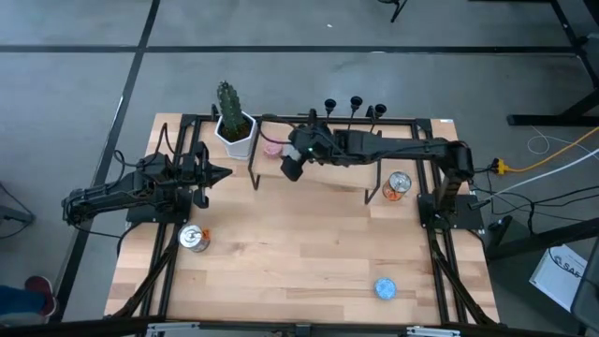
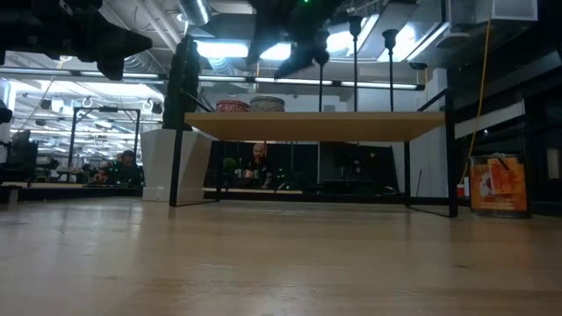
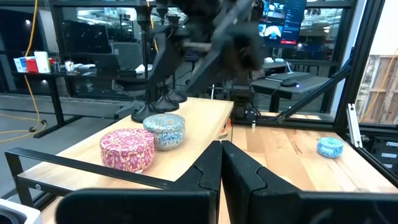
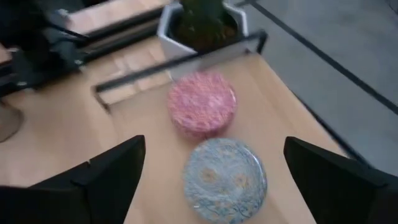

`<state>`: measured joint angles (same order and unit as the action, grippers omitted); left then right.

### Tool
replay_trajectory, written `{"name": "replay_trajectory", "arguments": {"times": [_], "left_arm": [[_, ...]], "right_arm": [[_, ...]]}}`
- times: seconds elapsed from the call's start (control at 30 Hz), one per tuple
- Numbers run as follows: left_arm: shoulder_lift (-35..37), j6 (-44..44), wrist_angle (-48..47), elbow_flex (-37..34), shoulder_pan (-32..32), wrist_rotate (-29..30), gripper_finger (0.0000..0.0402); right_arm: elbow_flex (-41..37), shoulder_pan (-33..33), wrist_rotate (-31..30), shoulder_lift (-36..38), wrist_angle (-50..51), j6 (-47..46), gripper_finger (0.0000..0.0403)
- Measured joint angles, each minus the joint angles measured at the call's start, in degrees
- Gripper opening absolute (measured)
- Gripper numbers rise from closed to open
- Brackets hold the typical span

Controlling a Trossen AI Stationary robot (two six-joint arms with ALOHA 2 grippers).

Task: Pick & Place candle stick holders
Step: Put the blue scented candle on the shelf

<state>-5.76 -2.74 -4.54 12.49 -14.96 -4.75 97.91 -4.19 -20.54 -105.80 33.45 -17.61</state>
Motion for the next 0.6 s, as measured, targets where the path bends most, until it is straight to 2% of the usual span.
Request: {"name": "replay_trajectory", "arguments": {"times": [0.17, 0.3, 0.43, 0.6], "left_arm": [[0.0, 0.0, 0.0, 0.02, 0.01, 0.0, 0.0006], [0.0, 0.0, 0.0, 0.02, 0.0, 0.0, 0.0006], [0.0, 0.0, -0.01, 0.02, 0.02, 0.0, 0.0006], [0.0, 0.02, 0.0, 0.02, 0.02, 0.0, 0.0006]], "right_arm": [[1.07, 3.82, 0.22, 1.05, 0.01, 2.16, 0.0368], [1.02, 7.61, 0.23, 0.71, 1.3, 3.3, 0.0334], [0.89, 10.42, 0.24, 0.08, 3.16, 3.3, 0.0278], [0.94, 11.48, -1.75, -0.11, 4.67, 1.94, 0.0181]]}}
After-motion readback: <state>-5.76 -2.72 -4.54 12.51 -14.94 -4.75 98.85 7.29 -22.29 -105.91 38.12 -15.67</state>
